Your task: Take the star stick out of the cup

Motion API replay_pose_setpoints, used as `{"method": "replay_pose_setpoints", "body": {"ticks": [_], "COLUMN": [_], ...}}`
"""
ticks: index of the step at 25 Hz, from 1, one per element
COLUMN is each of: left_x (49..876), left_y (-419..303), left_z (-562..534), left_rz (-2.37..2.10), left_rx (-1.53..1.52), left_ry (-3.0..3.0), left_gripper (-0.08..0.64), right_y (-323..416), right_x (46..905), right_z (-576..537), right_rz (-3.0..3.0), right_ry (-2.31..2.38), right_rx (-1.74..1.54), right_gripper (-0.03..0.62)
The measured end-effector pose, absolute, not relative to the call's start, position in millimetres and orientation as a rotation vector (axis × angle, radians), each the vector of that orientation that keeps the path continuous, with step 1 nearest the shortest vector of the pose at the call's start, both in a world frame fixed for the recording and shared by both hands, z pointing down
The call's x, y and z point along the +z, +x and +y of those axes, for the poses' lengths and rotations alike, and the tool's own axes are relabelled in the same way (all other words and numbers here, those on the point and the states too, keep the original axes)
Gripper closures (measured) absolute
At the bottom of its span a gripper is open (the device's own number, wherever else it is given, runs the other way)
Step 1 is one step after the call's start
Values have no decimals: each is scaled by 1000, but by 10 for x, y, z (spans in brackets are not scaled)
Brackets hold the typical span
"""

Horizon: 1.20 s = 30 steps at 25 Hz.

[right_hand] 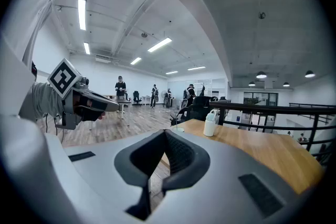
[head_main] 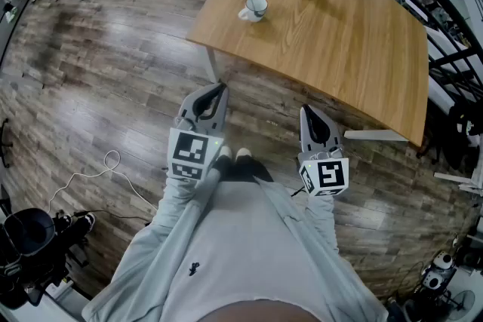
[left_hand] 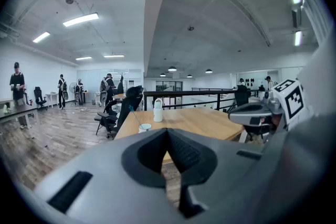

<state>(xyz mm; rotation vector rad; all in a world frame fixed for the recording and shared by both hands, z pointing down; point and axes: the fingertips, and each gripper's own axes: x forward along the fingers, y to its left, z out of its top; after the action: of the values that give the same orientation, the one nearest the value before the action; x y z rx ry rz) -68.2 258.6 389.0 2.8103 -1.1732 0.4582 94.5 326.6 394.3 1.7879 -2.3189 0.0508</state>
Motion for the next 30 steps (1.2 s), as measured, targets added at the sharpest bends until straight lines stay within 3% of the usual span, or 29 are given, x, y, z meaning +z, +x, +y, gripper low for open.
{"method": "replay_pose_setpoints", "body": {"ticks": [19,30], "left_x": [3909,3998], "left_y": [-765,-704], "left_z": [2550,1702], "left_rz": [-1332,-1277], "left_rx": [434,398], "left_ry": [2719,2719], "left_gripper": [540,540], "right_y": [1105,999], "right_x": [4096,4111], "right_z": [3168,2305], "right_rz": [-2421,-2427], "right_ry": [1739,1716], "right_rx": [125,121], "right_gripper": [575,575]}}
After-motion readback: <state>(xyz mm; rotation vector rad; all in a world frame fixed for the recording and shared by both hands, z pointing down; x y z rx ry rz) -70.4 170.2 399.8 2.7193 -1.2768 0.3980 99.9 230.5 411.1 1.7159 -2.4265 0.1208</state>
